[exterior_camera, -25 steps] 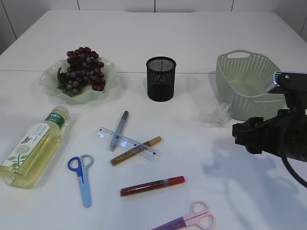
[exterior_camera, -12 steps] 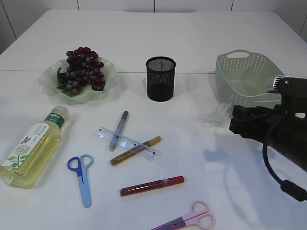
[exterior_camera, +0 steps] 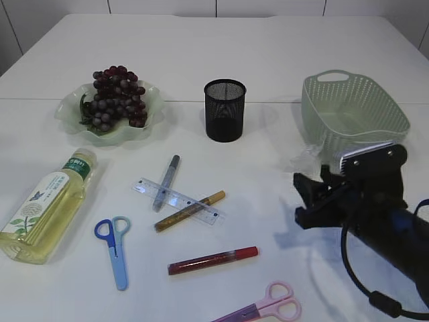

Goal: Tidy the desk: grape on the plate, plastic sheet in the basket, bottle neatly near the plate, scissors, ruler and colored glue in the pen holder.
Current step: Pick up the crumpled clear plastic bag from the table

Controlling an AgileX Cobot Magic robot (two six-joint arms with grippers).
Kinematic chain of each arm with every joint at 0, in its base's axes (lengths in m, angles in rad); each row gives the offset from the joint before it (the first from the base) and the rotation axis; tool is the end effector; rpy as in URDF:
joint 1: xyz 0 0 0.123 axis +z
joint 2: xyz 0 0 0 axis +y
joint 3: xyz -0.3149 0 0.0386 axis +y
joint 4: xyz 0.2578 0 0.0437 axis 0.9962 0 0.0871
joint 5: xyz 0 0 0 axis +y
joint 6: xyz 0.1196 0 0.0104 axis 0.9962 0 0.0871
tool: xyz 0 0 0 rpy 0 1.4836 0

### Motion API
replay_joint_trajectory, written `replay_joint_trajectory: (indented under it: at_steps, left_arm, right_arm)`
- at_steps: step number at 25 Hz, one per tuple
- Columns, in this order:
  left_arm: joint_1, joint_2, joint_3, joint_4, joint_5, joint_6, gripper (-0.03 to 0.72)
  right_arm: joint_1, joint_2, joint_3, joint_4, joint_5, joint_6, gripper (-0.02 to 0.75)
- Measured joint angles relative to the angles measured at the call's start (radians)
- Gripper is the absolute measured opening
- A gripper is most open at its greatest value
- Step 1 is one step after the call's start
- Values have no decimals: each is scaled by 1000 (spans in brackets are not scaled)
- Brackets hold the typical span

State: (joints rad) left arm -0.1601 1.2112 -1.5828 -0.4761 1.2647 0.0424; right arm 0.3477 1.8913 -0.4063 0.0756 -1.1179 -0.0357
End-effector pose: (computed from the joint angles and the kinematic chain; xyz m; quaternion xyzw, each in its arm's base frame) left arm 0.2158 -0.0880 0.4904 0.1090 0.8952 -0.2560 0.3482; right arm 0.3004 0.1002 0.1233 -0.1191 0.7900 0.0764 0.5965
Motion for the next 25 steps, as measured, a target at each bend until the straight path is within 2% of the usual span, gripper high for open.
replay_joint_trajectory:
  at_steps: [2,5,11,25]
  left_arm:
    - [0,0,0,0,0,0,363]
    - [0,0,0,0,0,-2,363]
    - [0,0,0,2,0,-2,363]
    - [0,0,0,14,0,-2,363]
  right_arm:
    - [0,48,-2,-53,-9,0,423]
    - [0,82,-2,-66,-11,0,423]
    - [0,82,-2,80,-21,-1,423]
    - [0,84,-80,135,-23,-3,423]
